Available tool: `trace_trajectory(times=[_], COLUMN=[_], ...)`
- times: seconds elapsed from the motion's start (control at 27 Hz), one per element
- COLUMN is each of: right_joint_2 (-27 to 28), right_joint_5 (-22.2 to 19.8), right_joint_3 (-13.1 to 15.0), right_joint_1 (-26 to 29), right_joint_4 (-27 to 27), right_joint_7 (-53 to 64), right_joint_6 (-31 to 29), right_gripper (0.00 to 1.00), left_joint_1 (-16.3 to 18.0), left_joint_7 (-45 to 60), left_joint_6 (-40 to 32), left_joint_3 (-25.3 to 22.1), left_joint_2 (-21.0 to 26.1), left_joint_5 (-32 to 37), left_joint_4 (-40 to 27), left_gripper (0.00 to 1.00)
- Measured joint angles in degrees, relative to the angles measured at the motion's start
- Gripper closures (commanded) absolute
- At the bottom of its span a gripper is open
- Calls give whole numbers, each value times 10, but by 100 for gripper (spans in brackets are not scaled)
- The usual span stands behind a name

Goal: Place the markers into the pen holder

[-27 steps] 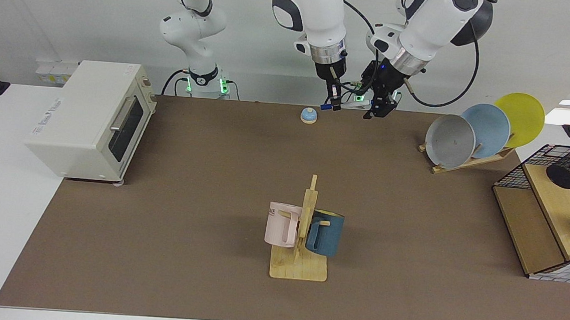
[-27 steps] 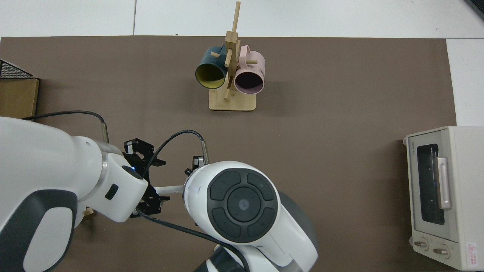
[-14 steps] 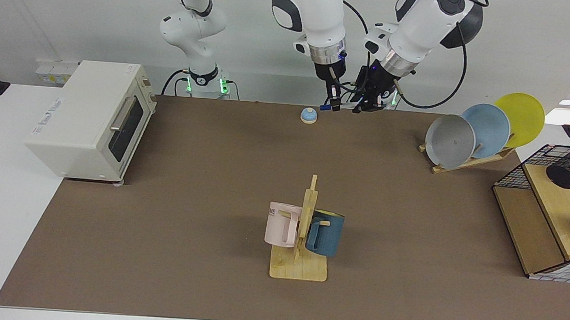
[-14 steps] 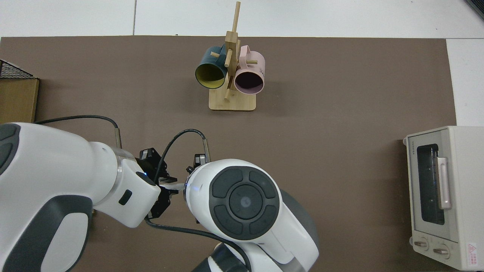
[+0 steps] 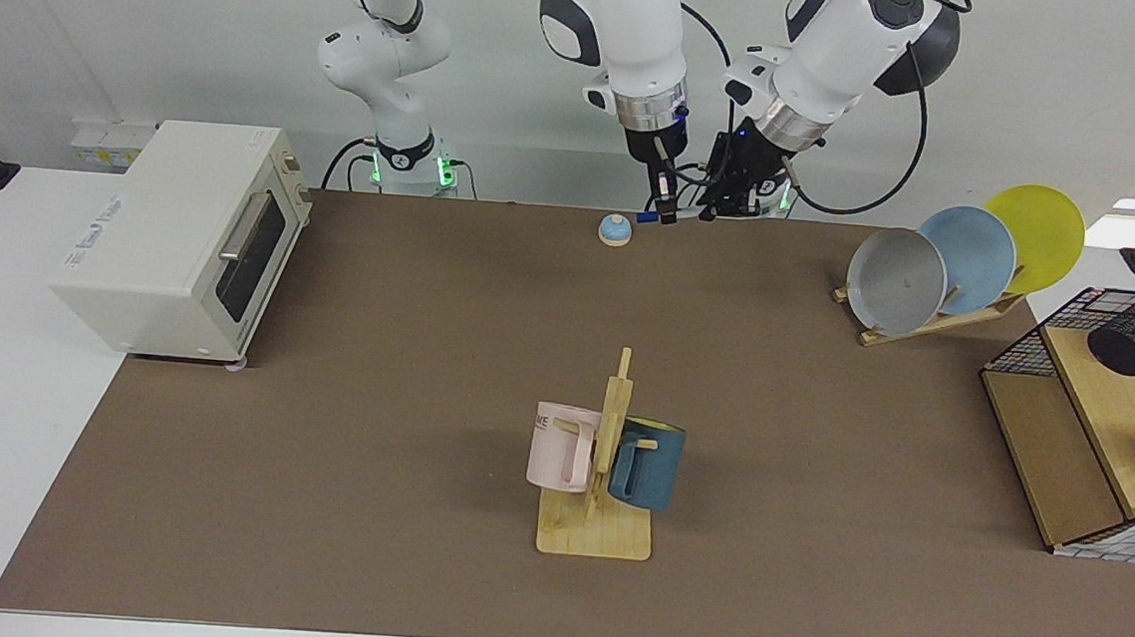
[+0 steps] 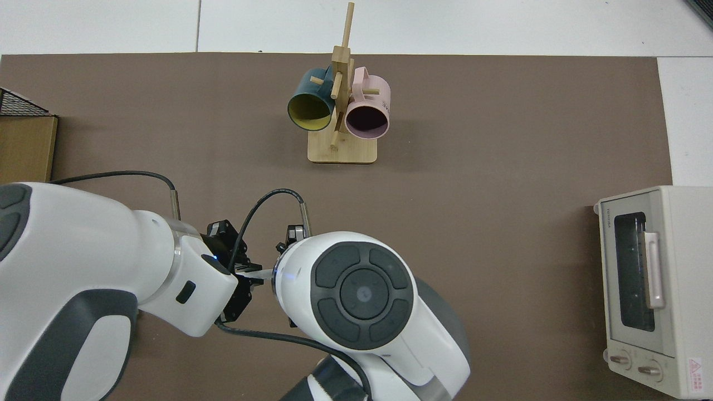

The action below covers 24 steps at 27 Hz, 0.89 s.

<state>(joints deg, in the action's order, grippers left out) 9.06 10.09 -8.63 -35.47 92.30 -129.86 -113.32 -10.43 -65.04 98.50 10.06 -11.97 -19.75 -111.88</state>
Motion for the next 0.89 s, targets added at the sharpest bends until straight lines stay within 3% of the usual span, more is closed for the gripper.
trace_trajectory(times=[0.22, 0.41, 0.89], right_joint_2=[0, -6, -75], right_joint_5=[0, 0, -12], right_joint_3=[2, 2, 6], right_joint_1=[24, 46, 160], right_joint_4=[0, 0, 11], right_joint_7=[0, 82, 578], right_joint_6=[-4, 15, 203], right_gripper=[0, 0, 0], left_joint_1=[0, 1, 2], left_joint_7=[37, 45, 68], left_joint_6=[1, 1, 0], left_joint_3=[-2, -5, -11], left_joint_2=[0, 0, -3], left_joint_5=[0, 1, 56], left_joint_4=[-1, -1, -1], left_gripper=[100, 100, 100])
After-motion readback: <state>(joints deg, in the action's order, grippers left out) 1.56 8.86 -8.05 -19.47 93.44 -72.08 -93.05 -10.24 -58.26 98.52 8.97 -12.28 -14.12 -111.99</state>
